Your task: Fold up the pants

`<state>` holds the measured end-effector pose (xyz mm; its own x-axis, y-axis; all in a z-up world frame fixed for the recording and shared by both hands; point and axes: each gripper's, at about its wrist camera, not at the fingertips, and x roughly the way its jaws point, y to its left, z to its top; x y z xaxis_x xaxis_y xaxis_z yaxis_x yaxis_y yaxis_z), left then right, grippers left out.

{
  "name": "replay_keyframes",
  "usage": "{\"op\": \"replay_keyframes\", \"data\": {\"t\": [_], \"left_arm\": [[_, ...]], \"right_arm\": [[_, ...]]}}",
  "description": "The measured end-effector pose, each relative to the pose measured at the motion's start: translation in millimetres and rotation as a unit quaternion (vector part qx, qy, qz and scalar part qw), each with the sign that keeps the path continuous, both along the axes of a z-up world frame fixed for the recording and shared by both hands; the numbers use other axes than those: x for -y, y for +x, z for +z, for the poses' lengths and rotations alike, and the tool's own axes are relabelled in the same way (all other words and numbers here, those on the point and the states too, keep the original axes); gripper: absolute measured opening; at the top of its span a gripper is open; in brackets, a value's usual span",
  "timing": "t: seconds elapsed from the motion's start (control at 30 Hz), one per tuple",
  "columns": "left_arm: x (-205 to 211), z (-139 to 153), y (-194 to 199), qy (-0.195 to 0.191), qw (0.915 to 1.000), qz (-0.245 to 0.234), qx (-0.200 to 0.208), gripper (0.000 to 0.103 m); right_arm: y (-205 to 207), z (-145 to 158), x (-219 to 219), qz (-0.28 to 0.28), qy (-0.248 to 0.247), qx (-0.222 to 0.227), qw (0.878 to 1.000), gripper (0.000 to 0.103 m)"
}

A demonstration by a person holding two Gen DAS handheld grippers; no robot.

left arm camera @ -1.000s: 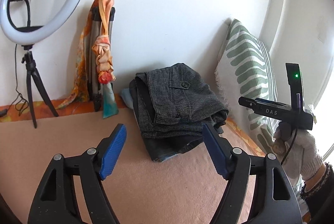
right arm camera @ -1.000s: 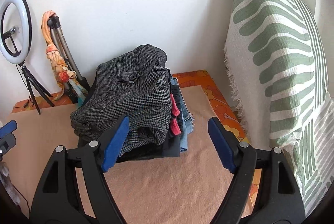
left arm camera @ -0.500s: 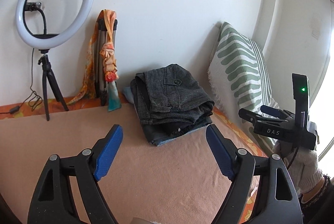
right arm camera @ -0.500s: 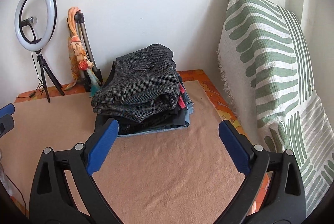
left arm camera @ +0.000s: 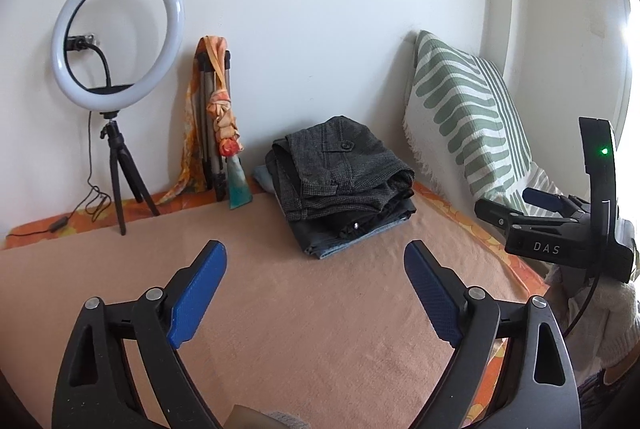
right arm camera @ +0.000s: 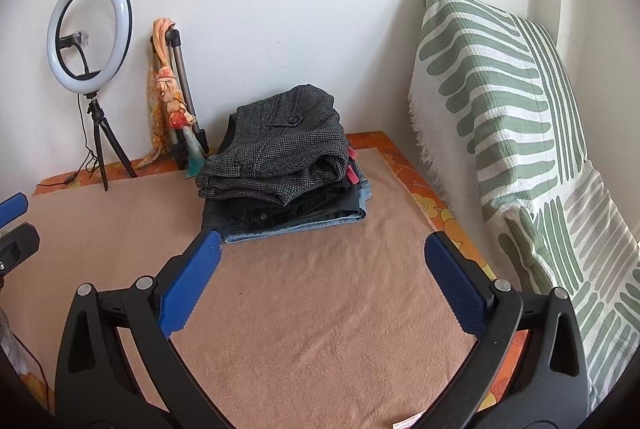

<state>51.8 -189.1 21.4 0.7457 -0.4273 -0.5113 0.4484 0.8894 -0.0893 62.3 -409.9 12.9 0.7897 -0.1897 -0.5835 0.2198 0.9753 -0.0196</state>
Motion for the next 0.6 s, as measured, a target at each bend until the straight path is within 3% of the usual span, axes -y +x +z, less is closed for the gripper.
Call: {"op": "replay_keyframes", "data": {"t": [0.1, 0.6], "left_arm": [[-2, -4, -3, 0.010, 0.9998, 0.016, 0.002, 0.102], [1, -20, -19, 0.054, 0.9980, 0.031, 0.010, 0.102]], "right_arm": [[-8, -2, -4, -0.009, -0.006, 0.009, 1.000, 0.103], [-27, -1, -6, -0.033, -0.018, 0.028, 0.999, 0.103]]}}
